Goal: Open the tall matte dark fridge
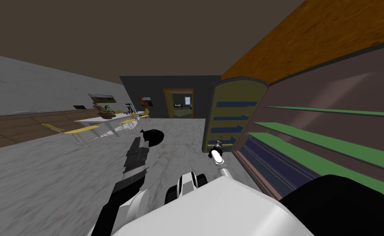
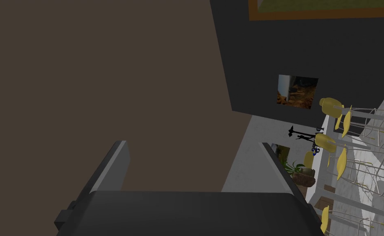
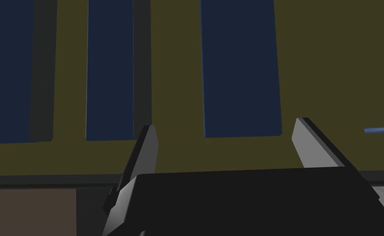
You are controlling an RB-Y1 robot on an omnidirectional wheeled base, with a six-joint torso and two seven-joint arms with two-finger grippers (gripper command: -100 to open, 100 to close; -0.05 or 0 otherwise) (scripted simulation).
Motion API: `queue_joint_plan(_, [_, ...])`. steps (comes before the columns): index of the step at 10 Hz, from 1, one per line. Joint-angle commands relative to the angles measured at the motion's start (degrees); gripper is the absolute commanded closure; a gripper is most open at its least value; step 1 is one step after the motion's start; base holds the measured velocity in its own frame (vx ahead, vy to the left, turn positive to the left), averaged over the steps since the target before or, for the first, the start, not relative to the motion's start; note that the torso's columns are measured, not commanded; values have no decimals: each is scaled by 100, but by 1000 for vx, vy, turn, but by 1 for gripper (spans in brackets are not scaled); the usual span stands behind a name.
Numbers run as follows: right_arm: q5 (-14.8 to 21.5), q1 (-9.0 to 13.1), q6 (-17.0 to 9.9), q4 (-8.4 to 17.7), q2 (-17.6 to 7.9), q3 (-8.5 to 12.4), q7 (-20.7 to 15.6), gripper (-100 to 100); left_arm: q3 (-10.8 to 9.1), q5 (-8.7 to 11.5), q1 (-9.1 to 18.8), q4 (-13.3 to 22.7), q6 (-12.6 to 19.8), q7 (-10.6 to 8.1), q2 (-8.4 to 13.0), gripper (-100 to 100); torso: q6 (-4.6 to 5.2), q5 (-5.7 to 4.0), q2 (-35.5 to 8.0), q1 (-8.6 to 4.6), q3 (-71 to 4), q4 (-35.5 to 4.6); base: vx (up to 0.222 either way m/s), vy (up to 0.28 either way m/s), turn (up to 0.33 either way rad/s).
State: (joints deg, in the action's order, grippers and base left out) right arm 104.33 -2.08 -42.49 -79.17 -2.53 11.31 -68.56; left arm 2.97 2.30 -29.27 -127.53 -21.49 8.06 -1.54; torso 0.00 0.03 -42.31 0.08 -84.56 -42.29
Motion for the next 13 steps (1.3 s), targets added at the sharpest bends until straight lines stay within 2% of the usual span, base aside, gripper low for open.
queue_joint_plan(1, [-151, 171, 211, -196, 128, 111, -463, -100, 0, 0, 0, 0, 0, 0, 0, 0, 0, -2, 2, -6, -1, 0, -28, 7, -87])
queue_joint_plan(5, [-391, 448, 528, -474, 303, 293, -1100, -100, 0, 0, 0, 0, 0, 0, 0, 0, 1, -3, 2, -9, -1, 1, -26, 5, -65])
queue_joint_plan(7, [-451, 517, 607, -543, 347, 339, -1296, -100, 0, 0, 0, 0, 0, 0, 0, 0, 0, -3, 5, -8, -2, 1, -16, 2, -32])
queue_joint_plan(8, [-428, 476, 563, -535, 342, 316, -1220, -100, 0, 0, 0, 0, 0, 0, 0, 0, 1, -3, 4, -9, -2, 1, -8, 1, -12])
queue_joint_plan(9, [-434, 478, 579, -547, 347, 320, -1254, 0, 0, 0, 0, 0, 0, 0, 0, 0, 0, -3, 6, -9, -3, 2, 0, 0, 0])
queue_joint_plan(13, [-434, 478, 578, -546, 346, 320, -1251, 0, 0, 0, 0, 0, 0, 0, 0, 0, 0, -2, 2, -8, -1, 0, 0, 0, 0])
